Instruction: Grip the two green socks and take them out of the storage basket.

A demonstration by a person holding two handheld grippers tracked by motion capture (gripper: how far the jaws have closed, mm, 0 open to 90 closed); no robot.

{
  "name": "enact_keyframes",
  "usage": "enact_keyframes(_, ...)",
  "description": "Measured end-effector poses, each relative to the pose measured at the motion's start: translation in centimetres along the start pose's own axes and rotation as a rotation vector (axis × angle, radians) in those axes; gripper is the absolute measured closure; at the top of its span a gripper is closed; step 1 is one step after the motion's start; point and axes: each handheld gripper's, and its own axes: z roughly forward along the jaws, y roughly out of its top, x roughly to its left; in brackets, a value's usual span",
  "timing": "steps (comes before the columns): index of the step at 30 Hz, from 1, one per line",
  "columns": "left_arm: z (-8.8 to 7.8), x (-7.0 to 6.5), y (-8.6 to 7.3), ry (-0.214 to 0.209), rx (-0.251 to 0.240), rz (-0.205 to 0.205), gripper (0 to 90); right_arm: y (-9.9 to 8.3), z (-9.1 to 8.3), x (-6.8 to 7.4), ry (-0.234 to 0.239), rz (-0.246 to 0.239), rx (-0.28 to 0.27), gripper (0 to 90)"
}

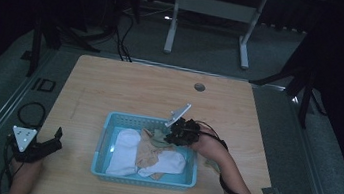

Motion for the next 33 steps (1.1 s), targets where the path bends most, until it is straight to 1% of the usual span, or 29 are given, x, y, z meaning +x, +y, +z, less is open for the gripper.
enact_keyframes(1,0.0,0.0,0.0,0.000,0.000,0.000,0.4,0.0,-0.3,0.1,-0.001,-0.003,-0.012,86.5)
enact_keyframes(2,0.0,0.0,0.0,0.000,0.000,0.000,0.4,0.1,-1.0,0.2,0.011,-0.001,-0.027,86.5)
enact_keyframes(3,0.0,0.0,0.0,0.000,0.000,0.000,0.4,0.1,-1.0,0.2,0.011,-0.001,-0.027,86.5)
enact_keyframes(4,0.0,0.0,0.0,0.000,0.000,0.001,0.4,0.1,-1.5,0.3,0.014,-0.002,-0.036,86.6)
enact_keyframes(5,0.0,0.0,0.0,0.000,0.000,0.001,0.4,0.1,-1.5,0.3,0.014,-0.002,-0.036,86.6)
enact_keyframes(6,0.0,0.0,0.0,0.001,0.000,0.001,0.4,0.1,-2.1,0.4,0.014,-0.004,-0.048,86.5)
enact_keyframes(7,0.0,0.0,0.0,0.001,0.000,0.001,0.4,0.1,-2.1,0.4,0.014,-0.004,-0.048,86.5)
enact_keyframes(8,0.0,0.0,0.0,0.002,0.001,0.001,0.3,0.1,-2.5,0.6,0.019,-0.007,-0.056,86.5)
enact_keyframes(12,0.0,0.0,0.0,0.002,0.002,0.001,0.4,0.1,-3.1,0.7,0.029,-0.008,-0.061,86.5)
enact_keyframes(13,0.0,0.0,0.0,0.003,0.001,0.002,0.4,0.1,-4.0,0.9,0.032,-0.009,-0.079,86.5)
enact_keyframes(15,0.0,0.0,0.0,0.003,0.001,0.001,0.4,0.0,-4.5,0.9,0.030,-0.009,-0.090,86.5)
enact_keyframes(16,0.0,0.0,0.0,0.003,0.001,0.001,0.4,0.0,-4.5,0.9,0.030,-0.009,-0.090,86.5)
enact_keyframes(17,0.0,0.0,0.0,0.003,0.001,0.002,0.4,0.0,-5.1,0.9,0.023,-0.010,-0.100,86.5)
enact_keyframes(18,0.0,0.0,0.0,0.003,0.001,0.002,0.4,0.0,-5.1,0.9,0.023,-0.010,-0.100,86.5)
enact_keyframes(19,0.0,0.0,0.0,0.002,0.001,0.001,0.4,0.0,-5.7,0.9,0.021,-0.012,-0.109,86.5)
enact_keyframes(20,0.0,0.0,0.0,0.002,0.001,0.001,0.4,0.0,-5.7,0.9,0.021,-0.012,-0.109,86.5)
enact_keyframes(21,0.0,0.0,0.0,0.002,0.002,0.001,0.4,-0.1,-6.4,0.8,0.020,-0.007,-0.123,86.5)
enact_keyframes(22,0.0,0.0,0.0,0.002,0.002,0.001,0.4,-0.1,-6.4,0.8,0.020,-0.007,-0.123,86.5)
enact_keyframes(23,0.1,0.0,0.0,0.002,0.000,-0.001,0.4,-0.2,-7.1,0.8,0.019,-0.004,-0.141,86.5)
enact_keyframes(24,0.1,0.0,0.0,0.002,0.000,-0.001,0.4,-0.2,-7.1,0.8,0.019,-0.004,-0.141,86.5)
enact_keyframes(25,0.0,0.0,0.0,0.003,-0.001,0.000,0.4,-0.3,-7.7,0.7,0.005,-0.005,-0.146,86.5)
enact_keyframes(26,0.0,0.0,0.0,0.003,-0.001,0.000,0.4,-0.3,-7.7,0.7,0.005,-0.005,-0.146,86.5)
enact_keyframes(27,0.0,0.0,0.0,0.003,0.001,0.001,0.4,-0.5,-8.4,0.6,-0.002,0.001,-0.155,86.5)
enact_keyframes(30,0.0,0.0,0.0,0.003,0.001,0.001,0.4,-0.6,-8.7,0.6,-0.008,0.002,-0.162,86.5)
enact_keyframes(31,0.0,0.0,0.0,0.003,0.002,0.001,0.4,-1.0,-9.4,0.4,-0.015,0.016,-0.176,86.5)
enact_keyframes(32,0.0,0.0,0.0,0.004,0.001,0.001,0.4,-1.2,-9.8,0.3,-0.025,0.023,-0.179,86.5)
enact_keyframes(33,0.0,0.0,0.0,0.004,0.002,0.001,0.4,-1.3,-10.0,0.2,-0.029,0.022,-0.181,86.5)
